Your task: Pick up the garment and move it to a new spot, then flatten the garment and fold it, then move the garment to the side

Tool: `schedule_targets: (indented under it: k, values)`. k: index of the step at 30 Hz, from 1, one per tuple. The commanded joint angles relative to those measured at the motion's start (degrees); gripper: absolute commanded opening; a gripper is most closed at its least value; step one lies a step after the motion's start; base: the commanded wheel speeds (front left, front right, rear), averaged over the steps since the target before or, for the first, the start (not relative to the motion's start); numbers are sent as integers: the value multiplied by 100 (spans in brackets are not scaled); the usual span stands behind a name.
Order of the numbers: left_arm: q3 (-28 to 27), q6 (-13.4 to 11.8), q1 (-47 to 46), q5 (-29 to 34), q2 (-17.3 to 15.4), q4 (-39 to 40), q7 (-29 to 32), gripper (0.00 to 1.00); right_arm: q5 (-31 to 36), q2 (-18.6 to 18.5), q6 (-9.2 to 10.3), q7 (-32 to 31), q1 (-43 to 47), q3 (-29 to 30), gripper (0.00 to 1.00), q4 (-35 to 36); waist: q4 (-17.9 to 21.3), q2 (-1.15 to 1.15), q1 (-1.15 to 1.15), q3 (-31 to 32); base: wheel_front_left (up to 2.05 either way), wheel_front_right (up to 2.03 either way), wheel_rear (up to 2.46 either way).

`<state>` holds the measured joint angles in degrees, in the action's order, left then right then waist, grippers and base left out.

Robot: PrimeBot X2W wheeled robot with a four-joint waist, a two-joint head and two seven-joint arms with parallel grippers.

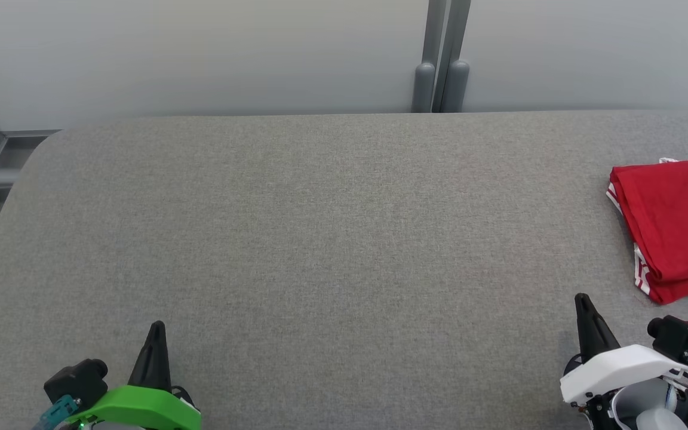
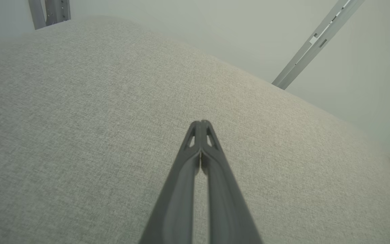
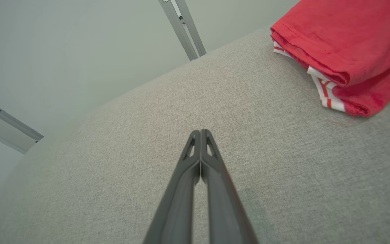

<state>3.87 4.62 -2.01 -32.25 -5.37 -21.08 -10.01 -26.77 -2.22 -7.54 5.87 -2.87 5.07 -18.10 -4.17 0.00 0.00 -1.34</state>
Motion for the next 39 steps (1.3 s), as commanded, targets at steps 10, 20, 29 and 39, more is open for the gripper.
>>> schedule_targets:
  k: [10, 20, 29, 39]
  values:
    - [-64, 71, -320, -967, 21, 90, 227, 0, -1055, -41, 2, -199, -13, 148, 0, 238, 40, 0, 0, 12, 0, 0, 0]
    - [-91, 106, -444, -1746, 55, 94, 416, 0, -1891, -47, 3, -372, 13, 260, 0, 339, 79, 0, 0, 24, 0, 0, 0]
    - [-111, 133, -530, -2310, 80, 97, 557, 0, -2502, -52, 3, -497, 34, 340, 0, 412, 110, 0, 0, 33, 0, 0, 0]
    - [-132, 157, -631, -2954, 110, 101, 718, 0, -3198, -57, 4, -645, 58, 435, 0, 497, 149, 0, 0, 45, 0, 0, 0]
